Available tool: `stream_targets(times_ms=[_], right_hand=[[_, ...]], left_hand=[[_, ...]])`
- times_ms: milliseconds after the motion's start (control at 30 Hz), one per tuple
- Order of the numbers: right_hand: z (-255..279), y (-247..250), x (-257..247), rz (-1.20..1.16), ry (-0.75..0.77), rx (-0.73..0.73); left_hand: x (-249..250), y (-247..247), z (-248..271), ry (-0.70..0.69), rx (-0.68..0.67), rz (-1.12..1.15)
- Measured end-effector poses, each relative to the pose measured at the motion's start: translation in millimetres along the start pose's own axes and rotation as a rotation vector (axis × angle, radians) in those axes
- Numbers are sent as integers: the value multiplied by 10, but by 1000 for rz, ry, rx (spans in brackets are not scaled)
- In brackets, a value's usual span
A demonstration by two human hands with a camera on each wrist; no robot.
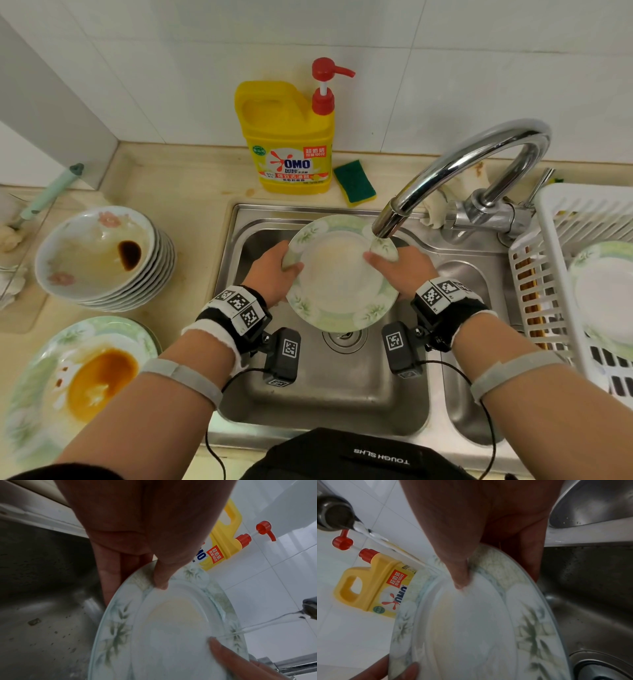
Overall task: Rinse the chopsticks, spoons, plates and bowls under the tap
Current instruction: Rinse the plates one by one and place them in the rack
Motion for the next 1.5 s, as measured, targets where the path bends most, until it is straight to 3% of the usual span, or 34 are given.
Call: stream_targets(times_ms=[233, 467, 600, 733, 933, 1167, 1500], right_hand=[[-43, 28, -47, 129, 107, -6], [-49, 113, 18, 130, 31, 48], [-34, 123, 67, 106, 7, 26], [-2, 137, 90, 126, 9, 21], [106, 306, 77, 139, 26, 126], [185, 568, 136, 23, 94, 258], [229, 639, 53, -125, 139, 312]], left_hand=[[-47, 13, -18, -7, 0, 87], [-170, -58, -37, 67, -19, 2], [-106, -121, -43, 34, -21, -48], [-91, -231, -29, 72, -71, 97], [-30, -376, -42, 106, -113, 253], [-23, -691, -54, 146, -204, 353], [-150, -960, 34, 278, -269, 502]])
Point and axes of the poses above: each hand's wrist, its own z-axis away from the middle knuckle, its own y-axis out of the back of the hand, x = y × z, the point moved 9 cm from there along -z, towards the middle knuckle, and after that the axes turned 2 degrees about -x, right-handed, at the moved point
